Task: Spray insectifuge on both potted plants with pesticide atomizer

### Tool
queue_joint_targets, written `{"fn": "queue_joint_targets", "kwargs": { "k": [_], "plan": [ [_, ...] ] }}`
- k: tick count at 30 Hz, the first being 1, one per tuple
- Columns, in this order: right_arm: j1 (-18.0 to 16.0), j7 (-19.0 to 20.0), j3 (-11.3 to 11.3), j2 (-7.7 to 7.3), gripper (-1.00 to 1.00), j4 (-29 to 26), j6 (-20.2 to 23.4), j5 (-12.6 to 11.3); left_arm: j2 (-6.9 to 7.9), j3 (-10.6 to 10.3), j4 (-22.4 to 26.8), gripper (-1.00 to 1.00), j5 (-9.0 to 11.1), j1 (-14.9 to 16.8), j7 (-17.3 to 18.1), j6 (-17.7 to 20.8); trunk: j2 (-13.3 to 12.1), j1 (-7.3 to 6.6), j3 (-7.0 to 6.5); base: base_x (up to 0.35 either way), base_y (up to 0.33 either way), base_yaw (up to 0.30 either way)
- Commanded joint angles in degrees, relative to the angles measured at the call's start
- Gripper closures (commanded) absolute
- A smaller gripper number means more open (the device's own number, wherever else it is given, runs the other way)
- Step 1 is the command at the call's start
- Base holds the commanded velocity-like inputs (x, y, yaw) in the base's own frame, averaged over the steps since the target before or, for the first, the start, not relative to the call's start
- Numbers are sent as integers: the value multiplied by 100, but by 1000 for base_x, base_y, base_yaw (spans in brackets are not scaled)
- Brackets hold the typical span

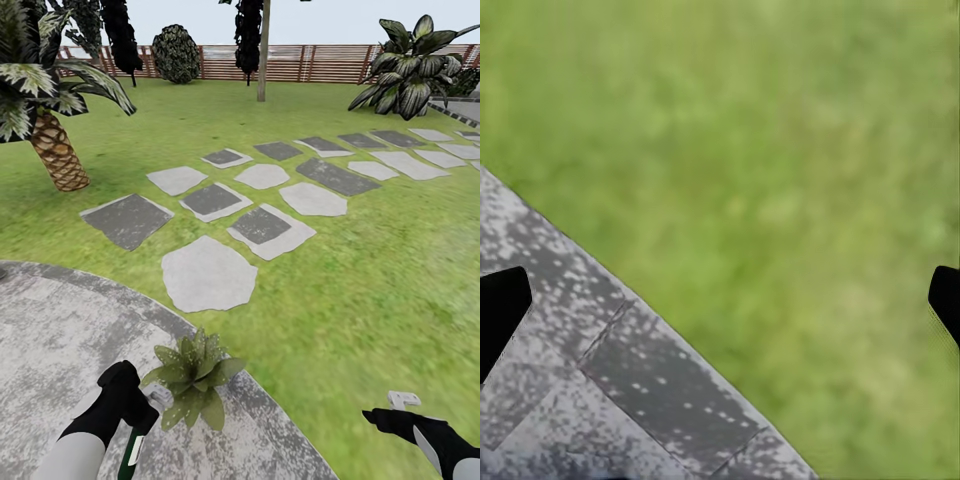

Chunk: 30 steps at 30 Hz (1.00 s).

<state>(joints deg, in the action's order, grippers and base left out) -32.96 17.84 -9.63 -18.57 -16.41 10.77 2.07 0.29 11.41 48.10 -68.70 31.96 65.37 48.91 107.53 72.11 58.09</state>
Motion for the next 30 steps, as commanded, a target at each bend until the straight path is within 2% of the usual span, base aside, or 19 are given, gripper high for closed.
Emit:
{"fn": "queue_joint_targets", "kwargs": {
  "k": [1,7,19,23,30],
  "plan": [
    [-2,35,-47,3,-100,-11,39,22,-3,11,6,100,-47,3,55,32,2,2,4,145,0,0],
    [0,35,-47,3,-100,-12,39,22,5,18,6,100,-47,3,55,32,2,2,4,20,0,37],
    [-3,35,-47,3,-100,-11,39,22,6,19,5,100,-47,3,55,31,2,2,4,0,-8,241],
    [-2,35,-47,3,-100,-11,39,22,6,19,0,100,-47,3,55,31,2,2,4,0,-199,181],
    [0,35,-47,3,-100,-11,39,22,6,19,-1,100,-47,3,55,31,2,2,4,0,-312,20]
  ]
}}
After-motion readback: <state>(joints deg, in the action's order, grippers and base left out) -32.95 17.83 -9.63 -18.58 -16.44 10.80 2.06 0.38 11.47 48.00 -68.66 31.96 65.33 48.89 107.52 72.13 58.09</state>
